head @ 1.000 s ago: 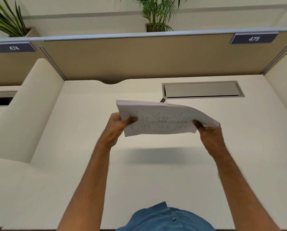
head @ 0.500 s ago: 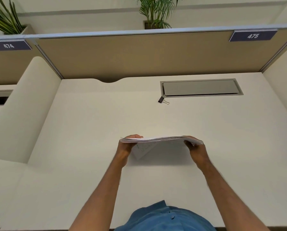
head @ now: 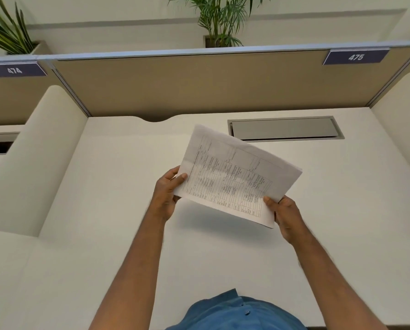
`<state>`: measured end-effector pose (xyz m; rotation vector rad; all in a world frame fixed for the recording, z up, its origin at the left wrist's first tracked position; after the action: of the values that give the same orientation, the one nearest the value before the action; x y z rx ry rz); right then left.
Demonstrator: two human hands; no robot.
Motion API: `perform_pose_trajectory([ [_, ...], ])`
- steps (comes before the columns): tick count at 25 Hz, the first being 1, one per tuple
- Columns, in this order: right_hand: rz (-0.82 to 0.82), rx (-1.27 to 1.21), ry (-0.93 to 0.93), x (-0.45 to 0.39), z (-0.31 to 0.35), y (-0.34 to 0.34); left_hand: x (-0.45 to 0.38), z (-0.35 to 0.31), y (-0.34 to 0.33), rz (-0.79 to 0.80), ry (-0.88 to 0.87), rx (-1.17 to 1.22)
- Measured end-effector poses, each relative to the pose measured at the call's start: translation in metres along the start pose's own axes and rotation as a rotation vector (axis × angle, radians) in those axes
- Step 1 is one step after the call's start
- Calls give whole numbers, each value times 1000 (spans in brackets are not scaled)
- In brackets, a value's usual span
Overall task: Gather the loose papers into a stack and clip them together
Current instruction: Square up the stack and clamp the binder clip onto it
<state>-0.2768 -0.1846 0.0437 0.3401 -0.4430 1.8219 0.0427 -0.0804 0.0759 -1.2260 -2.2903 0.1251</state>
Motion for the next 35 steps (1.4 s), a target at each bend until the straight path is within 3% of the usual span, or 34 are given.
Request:
perform_pose_trajectory([
  [5,55,-200,-44,11,-8,-34,7,4,-36,24,-37,447],
  [8,124,-258,-106,22,-20,-60,12,18,-64,-42,-13,530],
  [12,101,-274,-93,22,-22,-49,13,22,-63,-128,-12,373],
  [15,3,-258,-13,13,-6,-18,14,7,-56,-68,-89,190],
  [17,-49,-117,64,10,8,-2,16,-5,-54,-11,-132,81],
  [21,13,67,196,8,30,-8,15,-6,-52,80,-122,-141],
  [28,25,105,140,18,7,-40,8,27,-45,19,9,-171],
  [32,-113,88,152,16,-6,-37,-1,49,-33,-46,99,-181],
  [35,-108,118,108,12,-16,-34,-8,61,-27,-74,157,-180],
])
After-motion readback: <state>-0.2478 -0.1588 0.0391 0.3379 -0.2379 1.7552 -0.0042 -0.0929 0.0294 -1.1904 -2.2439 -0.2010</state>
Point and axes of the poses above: each hand's wrist, its own x-axis away from the middle knuckle, its own y-axis out of the back of the hand, z = x × y, the point moved 5 cm from there along -x, towards the middle knuckle, and after that the axes turned 1 degree about y, right-handed, at the moved point
